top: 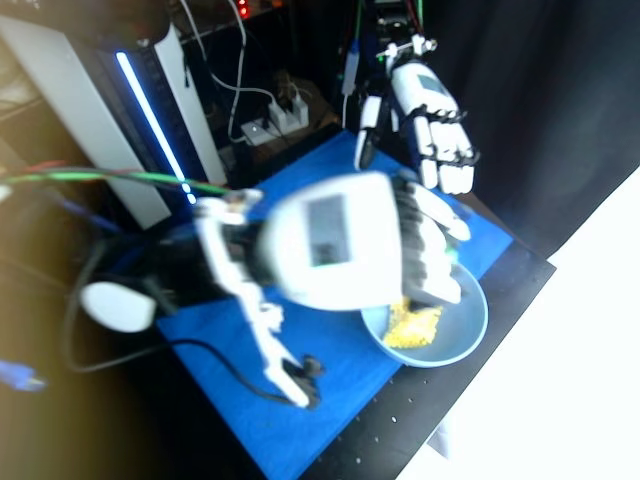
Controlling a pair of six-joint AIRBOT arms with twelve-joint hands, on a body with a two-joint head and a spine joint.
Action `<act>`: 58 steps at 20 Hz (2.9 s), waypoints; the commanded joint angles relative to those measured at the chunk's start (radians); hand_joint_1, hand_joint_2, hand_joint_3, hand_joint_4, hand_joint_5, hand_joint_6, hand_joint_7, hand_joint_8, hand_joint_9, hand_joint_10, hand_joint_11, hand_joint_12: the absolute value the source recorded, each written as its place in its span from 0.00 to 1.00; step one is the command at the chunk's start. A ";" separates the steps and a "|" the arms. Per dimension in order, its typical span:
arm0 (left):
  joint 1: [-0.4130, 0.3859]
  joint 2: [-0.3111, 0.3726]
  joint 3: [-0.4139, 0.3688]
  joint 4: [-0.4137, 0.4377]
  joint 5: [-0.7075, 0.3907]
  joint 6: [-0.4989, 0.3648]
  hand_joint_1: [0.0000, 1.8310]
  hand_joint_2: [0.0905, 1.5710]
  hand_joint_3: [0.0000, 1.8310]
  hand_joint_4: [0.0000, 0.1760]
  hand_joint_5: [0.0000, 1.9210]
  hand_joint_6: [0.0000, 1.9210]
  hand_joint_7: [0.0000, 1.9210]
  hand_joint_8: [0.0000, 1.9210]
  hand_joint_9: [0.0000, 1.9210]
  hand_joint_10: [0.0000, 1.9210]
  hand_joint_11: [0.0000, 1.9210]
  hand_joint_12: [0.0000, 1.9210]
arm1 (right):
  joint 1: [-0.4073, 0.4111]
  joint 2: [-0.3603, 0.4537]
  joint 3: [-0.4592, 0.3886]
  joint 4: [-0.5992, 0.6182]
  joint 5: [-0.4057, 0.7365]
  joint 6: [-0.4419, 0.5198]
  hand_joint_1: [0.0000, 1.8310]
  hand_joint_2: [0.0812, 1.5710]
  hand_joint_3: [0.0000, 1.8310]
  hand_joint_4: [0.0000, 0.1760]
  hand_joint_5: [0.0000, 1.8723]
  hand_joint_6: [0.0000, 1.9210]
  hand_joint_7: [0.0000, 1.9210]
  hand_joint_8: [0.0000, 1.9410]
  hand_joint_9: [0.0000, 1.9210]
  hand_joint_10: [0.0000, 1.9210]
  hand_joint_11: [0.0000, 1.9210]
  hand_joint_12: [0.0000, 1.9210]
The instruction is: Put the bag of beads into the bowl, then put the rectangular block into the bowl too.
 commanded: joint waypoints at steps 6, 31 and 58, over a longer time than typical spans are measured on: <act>-0.008 -0.009 0.001 -0.010 -0.164 -0.021 0.48 0.58 0.00 0.56 0.05 0.00 0.07 0.00 0.09 0.00 0.00 0.27 | 0.014 -0.024 0.001 0.009 0.097 0.000 0.70 0.61 0.00 0.00 0.65 0.28 0.78 0.06 0.76 0.16 0.60 0.57; 0.177 0.104 -0.153 -0.051 -0.509 -0.072 0.33 0.56 0.00 0.90 0.03 0.00 0.06 0.00 0.08 0.00 0.00 0.27 | -0.293 0.265 -0.328 0.287 0.545 0.000 0.30 0.59 0.00 1.00 0.06 0.00 0.03 0.00 0.00 0.00 0.00 0.00; 0.117 0.196 -0.191 0.108 -0.901 -0.110 0.24 0.71 0.00 0.26 0.13 0.00 0.19 0.00 0.22 0.01 0.00 0.45 | -0.455 0.650 -0.744 0.319 1.004 0.000 0.50 0.76 0.00 0.87 0.41 0.65 0.33 0.01 0.26 0.01 0.01 0.60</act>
